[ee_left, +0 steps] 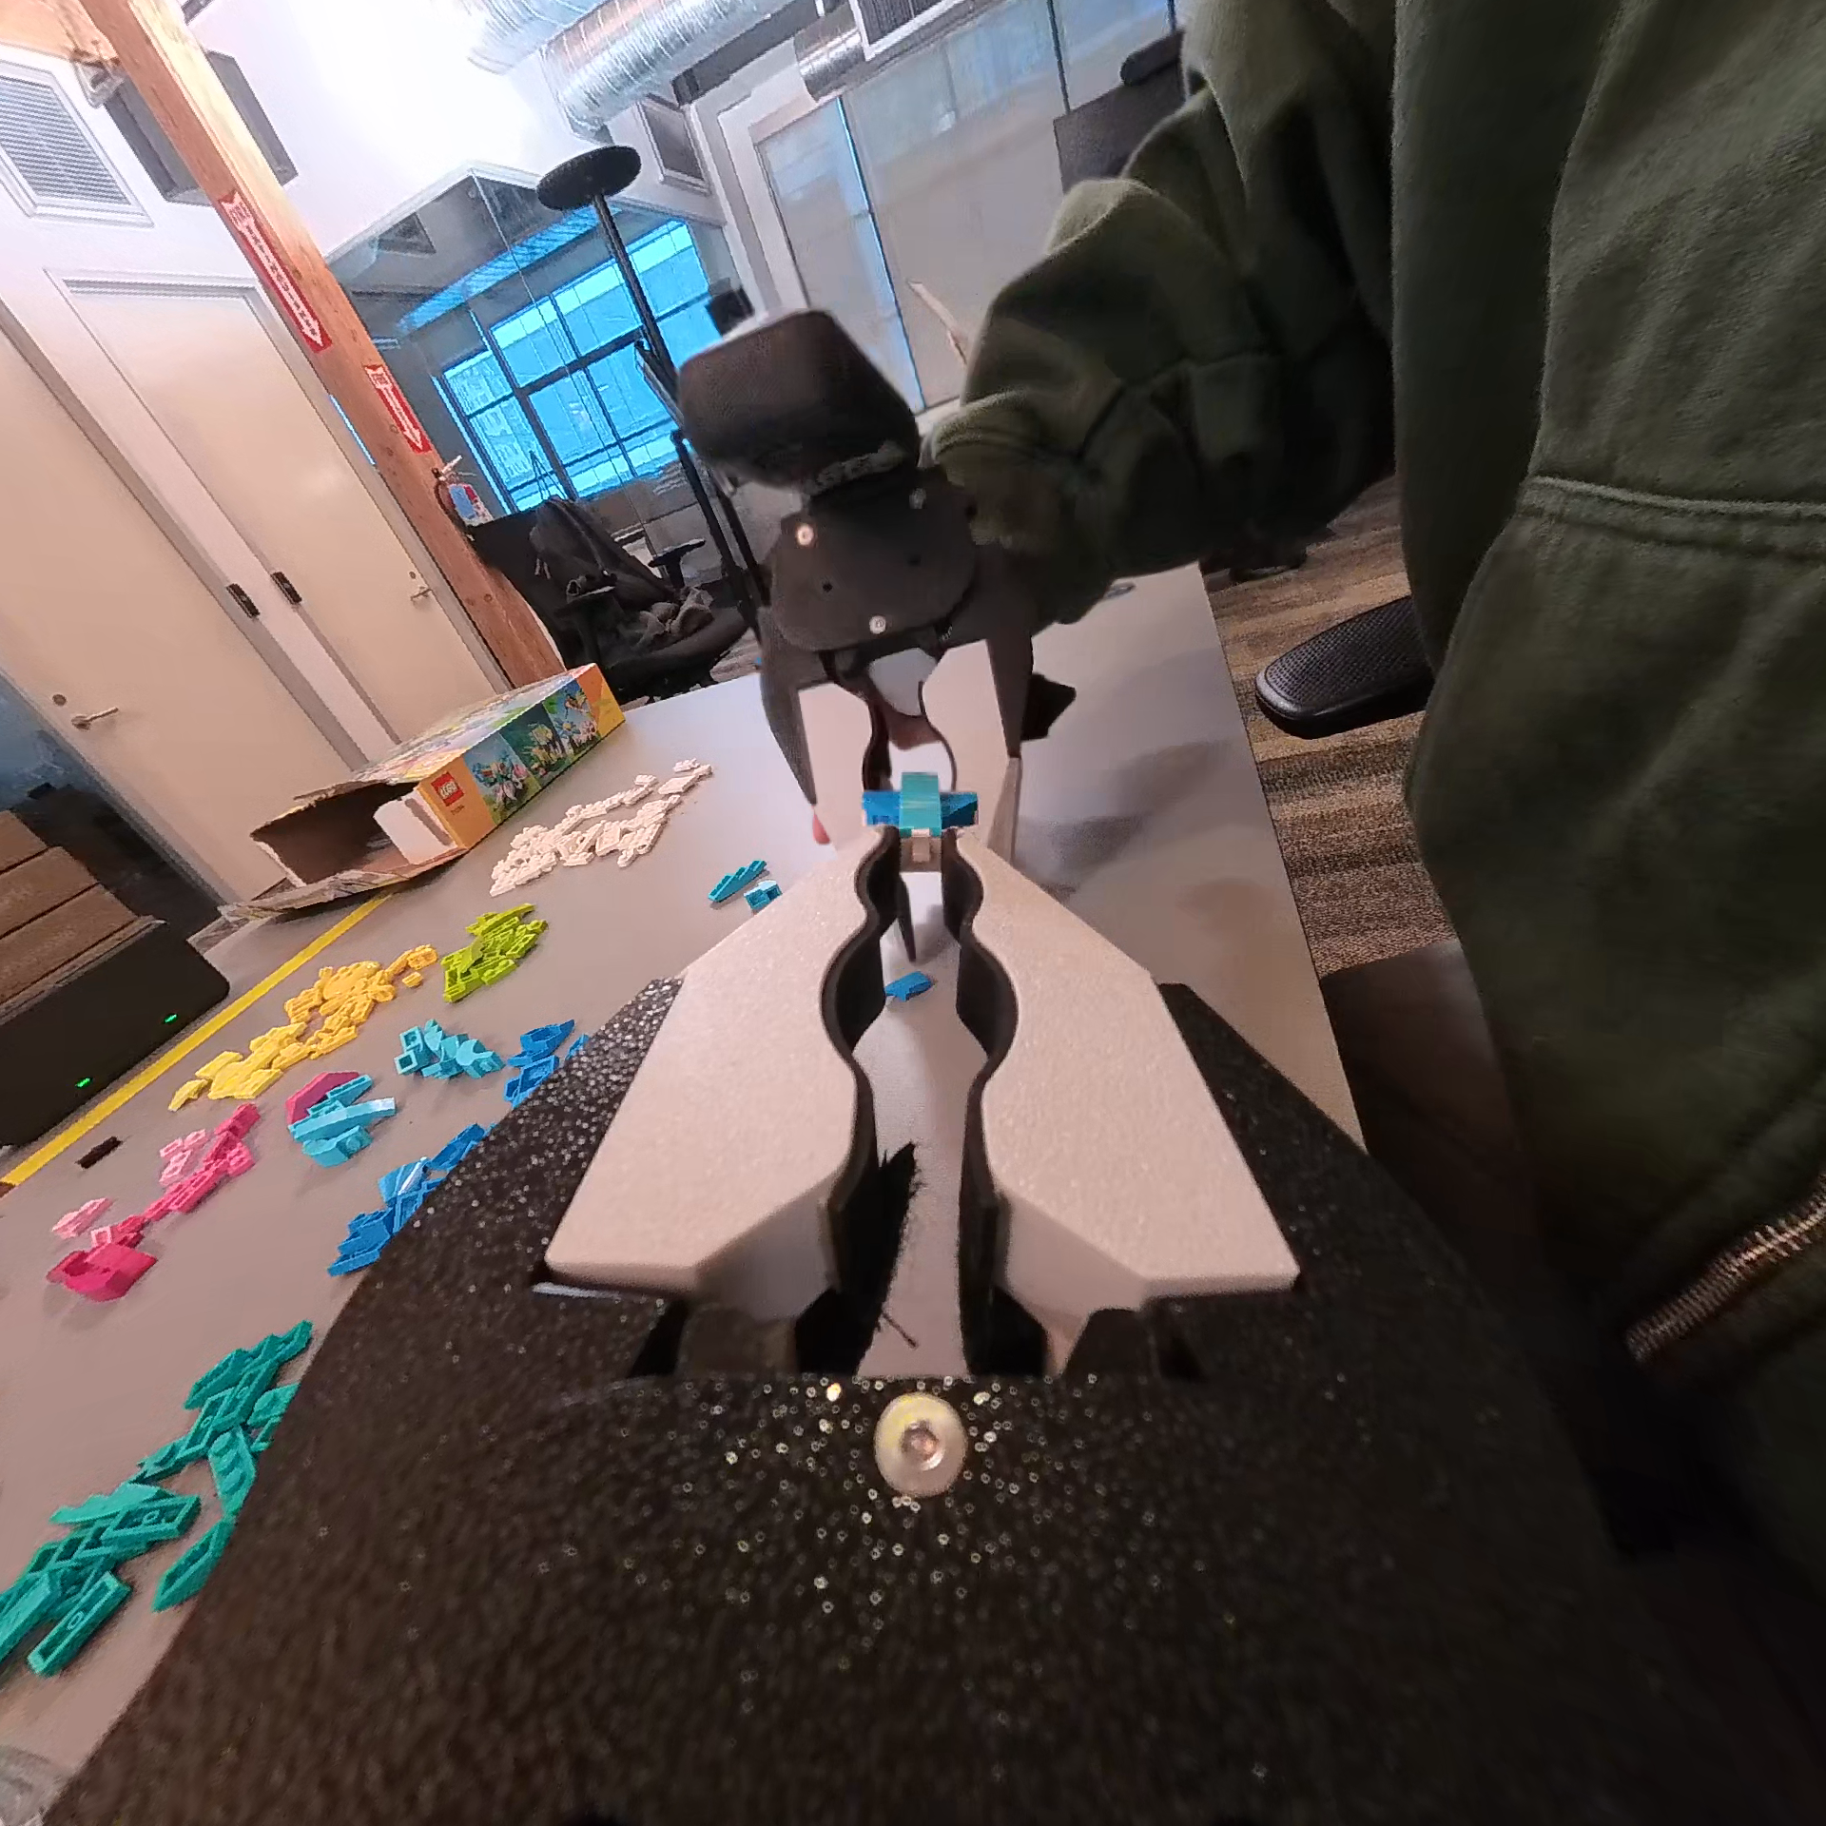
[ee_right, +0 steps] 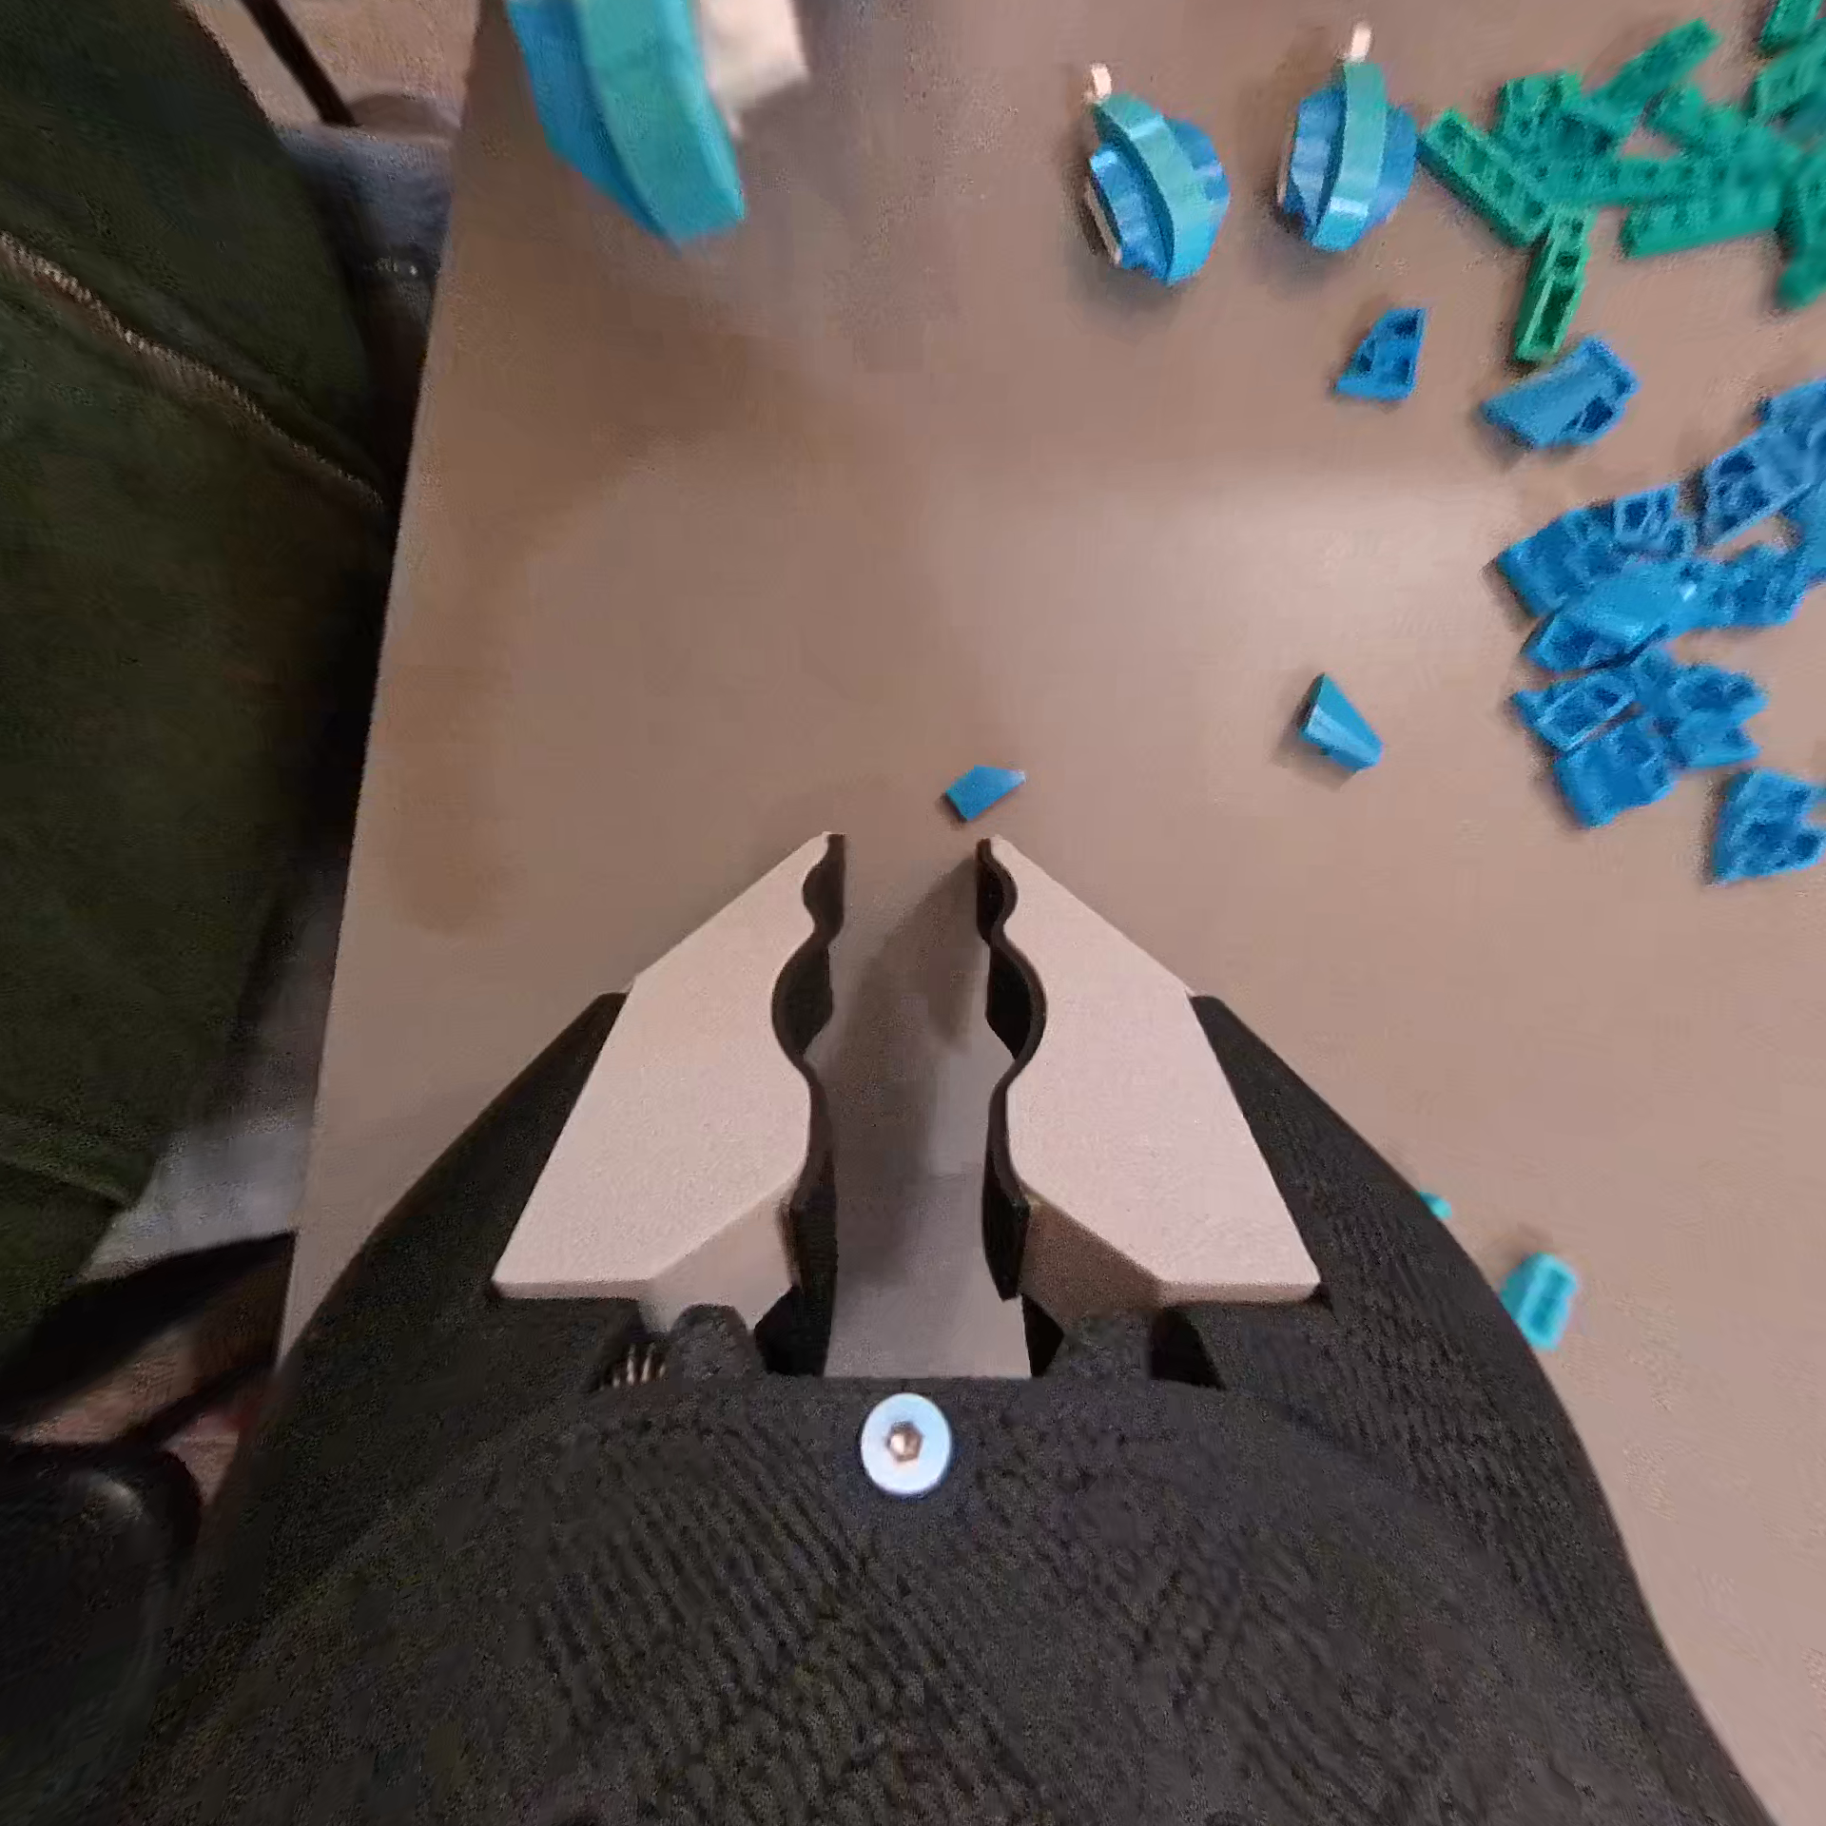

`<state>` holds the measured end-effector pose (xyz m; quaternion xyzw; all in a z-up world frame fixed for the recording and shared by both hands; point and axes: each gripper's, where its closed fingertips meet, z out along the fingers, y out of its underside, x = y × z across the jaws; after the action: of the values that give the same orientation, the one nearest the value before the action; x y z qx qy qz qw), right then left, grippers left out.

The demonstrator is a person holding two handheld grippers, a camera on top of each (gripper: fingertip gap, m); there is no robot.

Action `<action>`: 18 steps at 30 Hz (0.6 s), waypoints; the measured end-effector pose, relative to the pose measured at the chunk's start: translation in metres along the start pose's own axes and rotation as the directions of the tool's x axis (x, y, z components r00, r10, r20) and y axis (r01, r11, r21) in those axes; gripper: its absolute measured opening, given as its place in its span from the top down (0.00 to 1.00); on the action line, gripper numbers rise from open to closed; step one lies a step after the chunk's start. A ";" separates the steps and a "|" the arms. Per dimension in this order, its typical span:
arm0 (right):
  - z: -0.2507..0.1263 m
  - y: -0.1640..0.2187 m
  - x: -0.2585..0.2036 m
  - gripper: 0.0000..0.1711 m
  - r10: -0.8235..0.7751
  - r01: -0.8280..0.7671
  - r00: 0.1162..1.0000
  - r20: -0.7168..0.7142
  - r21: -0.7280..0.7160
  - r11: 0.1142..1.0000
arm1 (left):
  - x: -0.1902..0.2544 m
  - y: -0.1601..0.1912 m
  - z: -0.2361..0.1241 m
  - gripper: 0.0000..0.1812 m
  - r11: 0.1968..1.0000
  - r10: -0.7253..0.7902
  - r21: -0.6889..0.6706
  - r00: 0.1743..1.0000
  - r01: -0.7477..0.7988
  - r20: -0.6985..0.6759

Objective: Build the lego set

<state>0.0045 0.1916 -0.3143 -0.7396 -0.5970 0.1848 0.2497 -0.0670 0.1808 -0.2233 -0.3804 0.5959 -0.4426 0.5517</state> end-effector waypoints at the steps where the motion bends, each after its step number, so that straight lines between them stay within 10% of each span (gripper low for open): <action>1: 0.002 -0.001 0.000 0.85 0.045 -0.045 0.999 0.004 0.024 0.999 | 0.000 0.000 0.000 0.97 1.000 -0.001 -0.001 1.000 0.001 0.000; 9: 0.013 -0.030 -0.022 0.80 0.252 -0.274 0.959 0.128 0.203 0.940 | -0.002 0.003 -0.003 0.97 1.000 0.006 -0.017 1.000 -0.006 0.005; 18: 0.007 -0.034 -0.007 0.82 0.074 -0.080 0.997 0.031 0.239 0.968 | 0.023 0.012 -0.017 0.97 0.989 -0.113 -0.115 0.969 0.089 -0.219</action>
<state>-0.0277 0.1915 -0.2999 -0.7246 -0.5440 0.2731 0.3232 -0.0853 0.1652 -0.2421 -0.3858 0.6567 -0.4787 0.4368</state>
